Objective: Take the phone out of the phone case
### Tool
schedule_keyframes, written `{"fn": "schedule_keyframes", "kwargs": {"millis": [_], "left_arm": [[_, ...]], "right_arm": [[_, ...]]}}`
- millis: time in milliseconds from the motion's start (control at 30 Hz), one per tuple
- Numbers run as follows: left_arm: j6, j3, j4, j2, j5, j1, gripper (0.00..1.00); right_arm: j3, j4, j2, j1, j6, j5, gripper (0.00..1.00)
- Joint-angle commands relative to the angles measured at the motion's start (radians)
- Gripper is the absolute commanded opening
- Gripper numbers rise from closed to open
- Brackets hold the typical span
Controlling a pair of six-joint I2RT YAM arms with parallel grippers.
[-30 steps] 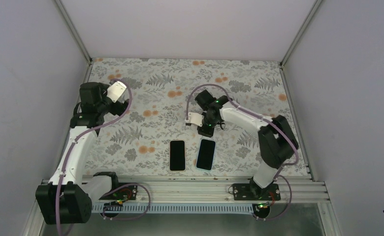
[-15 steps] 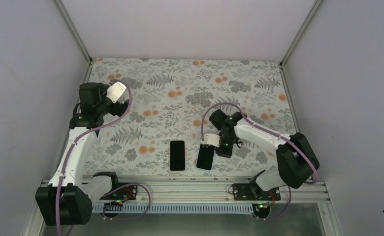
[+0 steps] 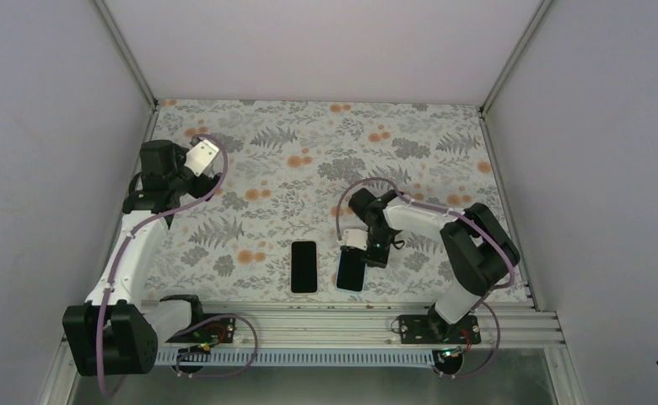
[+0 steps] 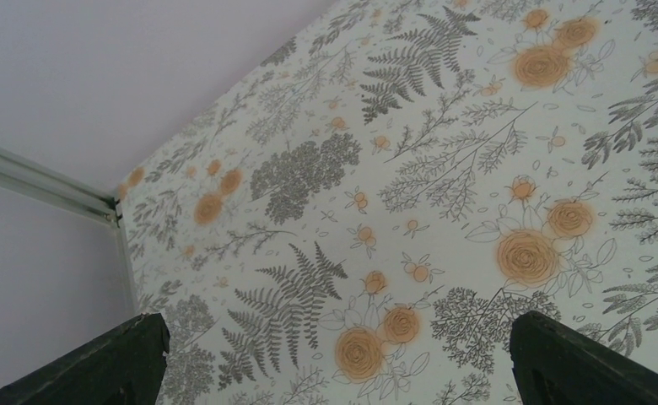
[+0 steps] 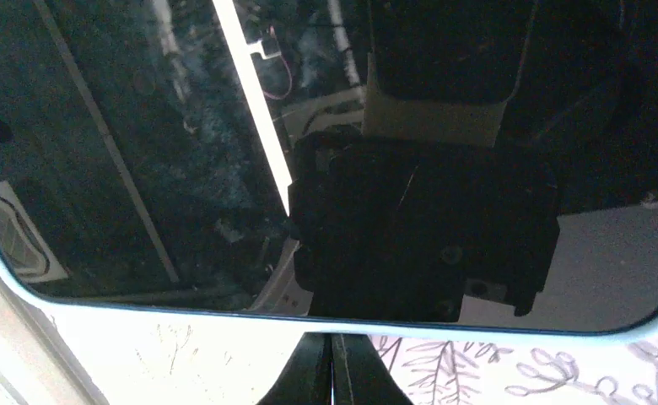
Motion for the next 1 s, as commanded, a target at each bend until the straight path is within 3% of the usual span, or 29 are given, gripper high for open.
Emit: {"fn": "schedule_keyframes", "kwargs": {"millis": [0,433,567,767,833,967], "left_arm": [[0.016,0.008,0.001,-0.006,-0.031,0.006,1.0],[0.025,-0.008,0.012,-0.01,-0.034,0.026,1.0],[0.037,-0.024,0.015,-0.025,-0.033,0.043,1.0],[0.04,-0.034,0.017,-0.046,-0.014,0.078,1.0],[0.041,-0.034,0.014,-0.047,-0.007,0.083,1.0],[0.032,-0.023,0.011,-0.036,0.004,0.086,1.0]], "right_arm": [[0.034,0.093,0.083,-0.005,0.007,0.006,0.04],[0.352,0.102,0.333,0.096,0.024,-0.015,0.04],[0.431,0.127,0.399,0.145,0.07,0.052,0.04],[0.425,0.233,0.312,0.091,0.145,0.181,0.04],[0.415,0.224,0.259,0.07,0.161,0.183,0.12],[0.417,0.082,0.197,0.066,0.188,0.052,0.51]]}}
